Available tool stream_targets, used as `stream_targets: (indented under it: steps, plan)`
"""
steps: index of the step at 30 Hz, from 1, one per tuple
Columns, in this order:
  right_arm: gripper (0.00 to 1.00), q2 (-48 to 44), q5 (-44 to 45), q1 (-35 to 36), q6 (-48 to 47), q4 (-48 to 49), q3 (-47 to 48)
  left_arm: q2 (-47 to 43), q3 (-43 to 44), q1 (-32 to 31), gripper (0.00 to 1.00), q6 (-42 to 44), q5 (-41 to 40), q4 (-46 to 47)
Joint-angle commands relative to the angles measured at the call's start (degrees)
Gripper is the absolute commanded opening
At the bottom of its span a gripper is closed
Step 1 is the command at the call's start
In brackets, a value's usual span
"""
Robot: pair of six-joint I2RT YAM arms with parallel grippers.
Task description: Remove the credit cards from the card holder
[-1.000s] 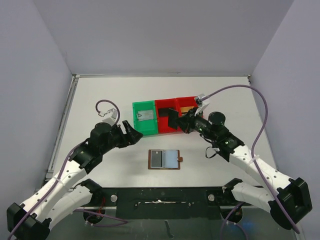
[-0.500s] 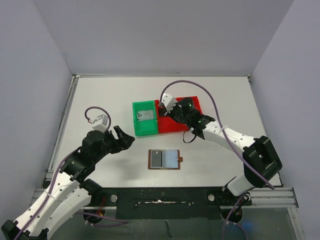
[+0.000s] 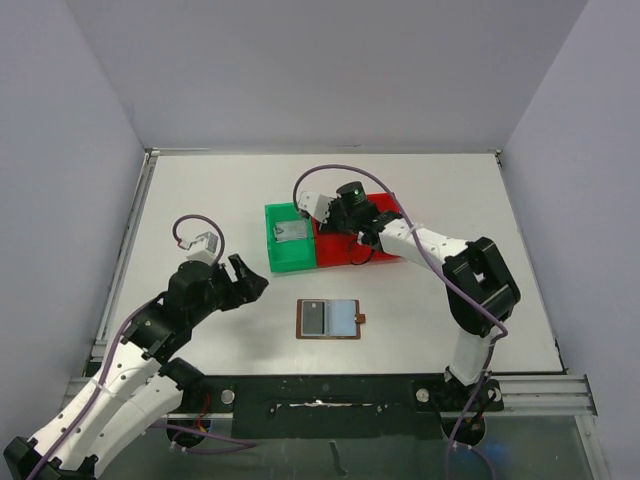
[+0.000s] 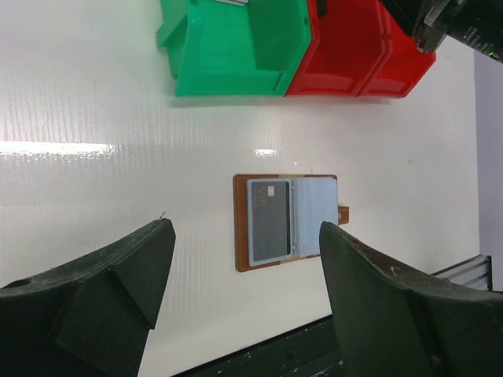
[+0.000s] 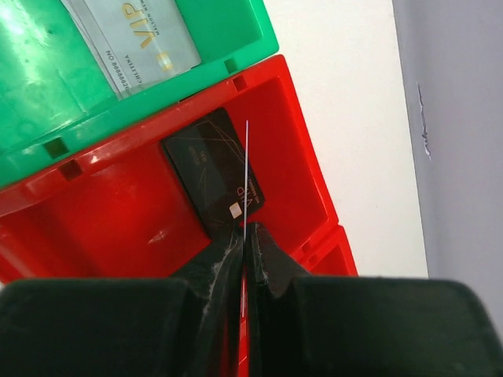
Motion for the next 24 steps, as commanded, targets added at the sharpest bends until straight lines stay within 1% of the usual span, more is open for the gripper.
stream_targets:
  steps: [1,8,13,24]
  plan:
    - [0.0,3.07,0.11,-0.85,-6.92,-1.27,5.19,0.17,1.65,0.36,0.75,0.92,-0.46,-0.13]
    - [0.01,7.93,-0.95,-1.44,-12.14,-3.3,9.66,-0.21,1.54,0.43,0.75,1.27,-0.02,-1.01]
    - [0.04,11.03,-0.24,-1.58,-15.01,-5.38,11.93,-0.88,1.38,0.44,0.75,1.28,0.12,-0.72]
    - [0.13,14.1,1.57,-0.69,-16.93,-5.95,12.73,-0.99,1.15,0.48,0.74,1.24,1.62,-0.04]
